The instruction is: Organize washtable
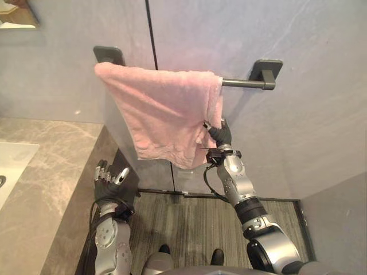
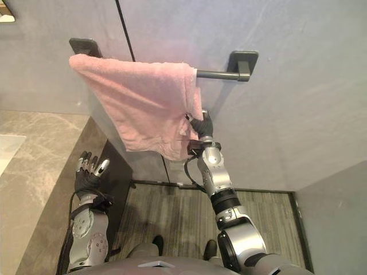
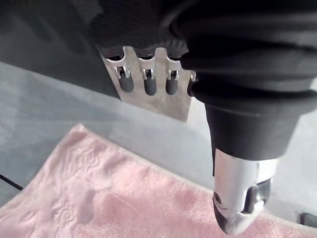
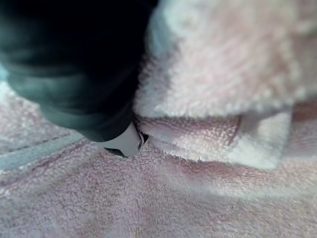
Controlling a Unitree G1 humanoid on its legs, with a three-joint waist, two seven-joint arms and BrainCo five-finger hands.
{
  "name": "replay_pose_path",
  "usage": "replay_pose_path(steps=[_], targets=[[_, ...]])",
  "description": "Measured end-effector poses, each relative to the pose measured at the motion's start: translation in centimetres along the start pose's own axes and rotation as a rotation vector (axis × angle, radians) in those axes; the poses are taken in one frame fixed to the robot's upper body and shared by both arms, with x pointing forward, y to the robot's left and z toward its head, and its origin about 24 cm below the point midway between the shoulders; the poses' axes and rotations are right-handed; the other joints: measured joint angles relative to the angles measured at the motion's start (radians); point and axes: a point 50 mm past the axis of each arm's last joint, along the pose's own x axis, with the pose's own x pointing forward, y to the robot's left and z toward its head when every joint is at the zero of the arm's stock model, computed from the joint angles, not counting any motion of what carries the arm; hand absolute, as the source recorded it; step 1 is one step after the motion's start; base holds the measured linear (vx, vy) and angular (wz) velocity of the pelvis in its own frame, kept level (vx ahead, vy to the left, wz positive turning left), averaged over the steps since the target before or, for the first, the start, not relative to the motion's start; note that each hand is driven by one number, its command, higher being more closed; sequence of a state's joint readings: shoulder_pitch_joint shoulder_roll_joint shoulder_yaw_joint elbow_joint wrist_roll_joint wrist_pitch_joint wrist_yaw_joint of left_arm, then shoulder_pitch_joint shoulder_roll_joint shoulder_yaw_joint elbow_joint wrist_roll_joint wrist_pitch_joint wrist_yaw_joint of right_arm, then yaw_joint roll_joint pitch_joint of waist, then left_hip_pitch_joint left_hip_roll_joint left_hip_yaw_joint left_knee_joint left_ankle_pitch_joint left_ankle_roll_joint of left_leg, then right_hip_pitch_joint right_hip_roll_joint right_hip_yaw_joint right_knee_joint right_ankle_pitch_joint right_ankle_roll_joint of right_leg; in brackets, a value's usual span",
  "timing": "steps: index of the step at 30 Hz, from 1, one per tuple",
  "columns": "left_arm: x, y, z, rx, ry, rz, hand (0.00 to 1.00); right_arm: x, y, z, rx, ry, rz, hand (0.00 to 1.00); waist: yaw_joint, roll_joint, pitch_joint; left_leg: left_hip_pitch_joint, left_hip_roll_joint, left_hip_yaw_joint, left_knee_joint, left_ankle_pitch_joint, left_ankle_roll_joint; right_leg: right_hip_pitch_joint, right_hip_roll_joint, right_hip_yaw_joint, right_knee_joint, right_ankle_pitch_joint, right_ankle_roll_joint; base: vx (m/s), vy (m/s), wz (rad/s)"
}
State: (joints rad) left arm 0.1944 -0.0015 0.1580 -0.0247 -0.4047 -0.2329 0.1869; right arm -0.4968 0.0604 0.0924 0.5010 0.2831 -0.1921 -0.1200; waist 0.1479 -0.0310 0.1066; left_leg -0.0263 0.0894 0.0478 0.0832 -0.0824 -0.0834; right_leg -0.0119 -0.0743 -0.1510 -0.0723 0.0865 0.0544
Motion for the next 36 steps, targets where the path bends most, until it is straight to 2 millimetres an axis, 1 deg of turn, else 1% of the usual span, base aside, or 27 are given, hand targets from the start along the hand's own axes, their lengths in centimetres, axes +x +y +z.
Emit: replay_pose_path(steps=[4, 8, 9, 12, 14, 15, 17, 18, 22, 24, 26, 30, 31, 33, 36], targets=[[0.3, -0.8, 0.8, -0.014, -0.038, -0.027, 0.0, -0.2, -0.9, 0.2, 0.007, -0.012, -0.034, 1.0, -0.005, 0.001, 0.0, 0.001, 0.0, 0.004, 0.0, 0.0, 0.0, -0.001, 0.0, 0.004, 0.0, 0.002, 0.001, 0.0, 0.001, -0.03], [0.8, -1.6, 1.1, -0.024, -0.056, -0.054, 0.0, -0.3, -1.5, 0.3, 0.012, -0.016, -0.06, 1.0, -0.009, 0.0, -0.001, 0.003, 0.0, 0.007, 0.0, 0.0, 0.0, -0.001, 0.0, 0.006, 0.0, 0.004, 0.0, 0.0, 0.0, 0.0], [0.8, -1.7, 1.1, -0.022, -0.057, -0.06, 0.0, -0.3, -1.5, 0.3, 0.013, -0.016, -0.063, 1.0, -0.01, 0.0, -0.001, 0.003, 0.0, 0.007, 0.0, 0.0, 0.0, -0.001, 0.0, 0.006, 0.0, 0.004, 0.0, 0.0, 0.0, 0.0], [0.8, -2.0, 1.1, 0.011, -0.061, -0.085, 0.0, -0.3, -1.5, 0.3, 0.014, -0.015, -0.064, 1.0, -0.027, 0.001, -0.001, 0.005, 0.0, 0.016, 0.0, 0.0, 0.0, -0.003, 0.0, 0.011, 0.0, 0.006, 0.0, 0.0, 0.004, -0.05], [1.1, -2.5, 1.3, 0.01, -0.074, -0.099, 0.0, -0.3, -1.5, 0.3, 0.014, -0.016, -0.064, 1.0, -0.028, 0.001, -0.001, 0.006, 0.001, 0.022, 0.0, 0.0, 0.0, -0.005, 0.0, 0.022, -0.004, 0.011, 0.001, -0.01, 0.007, -0.15], [1.4, -3.1, 1.6, 0.0, -0.089, -0.115, 0.0, -0.4, -1.5, 0.3, 0.013, -0.017, -0.06, 1.0, -0.028, 0.001, -0.001, 0.005, 0.001, 0.027, 0.0, 0.0, 0.0, -0.007, 0.0, 0.028, -0.008, 0.016, 0.0, -0.01, 0.008, -0.12], [1.9, -4.2, 2.1, -0.013, -0.111, -0.144, 0.0, -0.7, -1.2, 0.0, 0.001, -0.012, -0.042, 1.0, -0.033, 0.002, -0.002, 0.005, 0.001, 0.029, 0.0, 0.0, 0.0, -0.007, 0.0, 0.03, -0.01, 0.018, 0.0, -0.01, 0.006, -0.06], [2.2, -5.0, 2.4, -0.018, -0.124, -0.17, 0.0, -1.0, -1.0, 0.0, -0.001, -0.011, -0.029, 1.0, -0.034, 0.003, -0.002, 0.005, 0.001, 0.029, 0.001, 0.0, 0.0, -0.008, 0.0, 0.03, -0.01, 0.018, 0.0, 0.0, 0.0, 0.0], [3.0, -7.2, 3.4, 0.004, -0.174, -0.258, 0.0, -1.2, 0.4, -0.4, -0.012, 0.003, 0.037, 1.0, -0.056, 0.004, -0.002, 0.004, 0.002, 0.032, 0.001, 0.0, 0.0, -0.01, 0.0, 0.033, -0.012, 0.021, -0.001, 0.0, 0.0, -0.01], [3.1, -8.1, 3.7, 0.002, -0.19, -0.285, 0.0, -1.3, 0.6, -0.5, -0.007, 0.005, 0.053, 1.0, -0.058, 0.004, -0.002, 0.004, 0.002, 0.035, 0.001, 0.0, 0.0, -0.01, 0.0, 0.035, -0.016, 0.024, -0.002, 0.01, 0.001, -0.06], [3.3, -9.1, 4.1, -0.01, -0.208, -0.317, 0.0, -1.5, 1.4, -0.4, -0.01, 0.003, 0.088, 1.0, -0.059, 0.005, -0.003, 0.004, 0.002, 0.045, 0.001, 0.0, 0.0, -0.013, 0.0, 0.044, -0.017, 0.026, -0.002, 0.01, 0.002, -0.1], [3.6, -9.8, 4.7, -0.016, -0.231, -0.324, 0.0, -2.1, 2.1, -0.8, 0.019, 0.017, 0.143, 1.0, -0.072, 0.005, -0.003, 0.008, 0.002, 0.052, 0.001, 0.0, 0.0, -0.014, 0.0, 0.051, -0.017, 0.028, -0.003, 0.0, 0.004, -0.07], [3.7, -9.7, 4.8, -0.005, -0.238, -0.327, 1.0, -2.1, 2.6, -0.9, 0.016, 0.02, 0.163, 1.0, -0.079, 0.005, -0.004, 0.011, 0.003, 0.056, 0.001, 0.0, 0.0, -0.014, 0.0, 0.056, -0.017, 0.03, -0.003, -0.01, 0.007, -0.09], [3.8, -9.5, 4.9, 0.002, -0.241, -0.314, 1.0, -2.3, 2.9, -1.1, 0.009, 0.025, 0.185, 1.0, -0.085, 0.005, -0.004, 0.012, 0.003, 0.059, 0.001, 0.0, 0.0, -0.014, 0.0, 0.059, -0.017, 0.032, -0.003, -0.03, 0.008, -0.07], [3.9, -9.6, 5.0, 0.005, -0.246, -0.315, 1.0, -2.4, 3.2, -1.2, 0.004, 0.03, 0.2, 1.0, -0.085, 0.006, -0.008, 0.013, 0.003, 0.066, 0.001, 0.0, 0.0, -0.018, 0.0, 0.067, -0.017, 0.037, -0.003, -0.03, 0.006, -0.08]])
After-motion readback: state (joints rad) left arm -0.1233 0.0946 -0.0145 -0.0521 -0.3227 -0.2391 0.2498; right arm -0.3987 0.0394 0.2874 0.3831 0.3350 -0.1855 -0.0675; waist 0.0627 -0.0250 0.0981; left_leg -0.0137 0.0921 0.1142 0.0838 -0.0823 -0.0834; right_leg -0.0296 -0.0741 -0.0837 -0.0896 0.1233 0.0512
